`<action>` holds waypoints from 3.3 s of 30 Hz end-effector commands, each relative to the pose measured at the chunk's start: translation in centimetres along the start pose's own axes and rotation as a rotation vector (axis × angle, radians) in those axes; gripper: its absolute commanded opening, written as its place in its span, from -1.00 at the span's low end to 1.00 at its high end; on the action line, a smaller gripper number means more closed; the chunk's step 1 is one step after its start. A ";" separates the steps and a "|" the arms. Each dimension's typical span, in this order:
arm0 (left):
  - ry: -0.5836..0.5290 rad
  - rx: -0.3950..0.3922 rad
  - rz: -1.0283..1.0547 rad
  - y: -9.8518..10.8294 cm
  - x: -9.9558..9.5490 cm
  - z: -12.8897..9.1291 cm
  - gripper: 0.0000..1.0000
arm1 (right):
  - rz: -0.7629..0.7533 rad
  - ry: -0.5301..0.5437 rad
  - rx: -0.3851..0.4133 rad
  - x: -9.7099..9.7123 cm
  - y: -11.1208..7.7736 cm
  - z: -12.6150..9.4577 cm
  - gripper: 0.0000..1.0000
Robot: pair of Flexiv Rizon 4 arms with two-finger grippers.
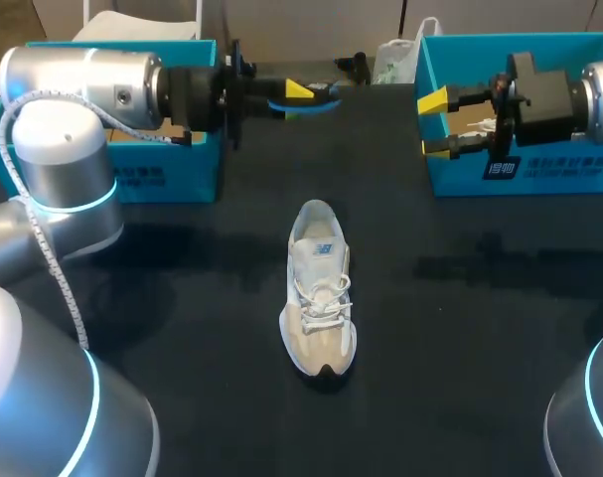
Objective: Take the shoe out of the shoebox, open the shoe tongue, remove and reinsert the insole, then place the shoe into the shoebox
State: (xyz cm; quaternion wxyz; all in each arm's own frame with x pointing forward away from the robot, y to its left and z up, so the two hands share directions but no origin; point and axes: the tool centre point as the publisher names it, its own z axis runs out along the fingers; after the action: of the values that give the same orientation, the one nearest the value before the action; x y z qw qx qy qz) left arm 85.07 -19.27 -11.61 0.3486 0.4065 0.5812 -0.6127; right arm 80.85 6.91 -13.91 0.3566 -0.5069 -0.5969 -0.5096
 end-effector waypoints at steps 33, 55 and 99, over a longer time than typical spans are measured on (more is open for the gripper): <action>-0.049 -0.053 0.627 2.9 2.1 3.5 -1.00 | -0.004 0.026 0.023 0.0 1.2 5.4 1.00; -0.081 -0.077 0.677 3.8 2.0 6.8 -1.00 | 0.013 0.085 0.048 -0.3 0.7 8.5 -0.09; -0.052 -0.138 0.554 3.2 1.0 3.6 1.00 | -0.030 0.069 -0.003 -1.8 0.8 7.3 -1.00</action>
State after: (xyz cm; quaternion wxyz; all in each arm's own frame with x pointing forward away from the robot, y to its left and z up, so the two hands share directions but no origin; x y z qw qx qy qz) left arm 87.88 -24.54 -14.53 0.5605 0.5037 0.4643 -0.4654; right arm 83.21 13.76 -17.36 0.3767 -0.4771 -0.5898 -0.5316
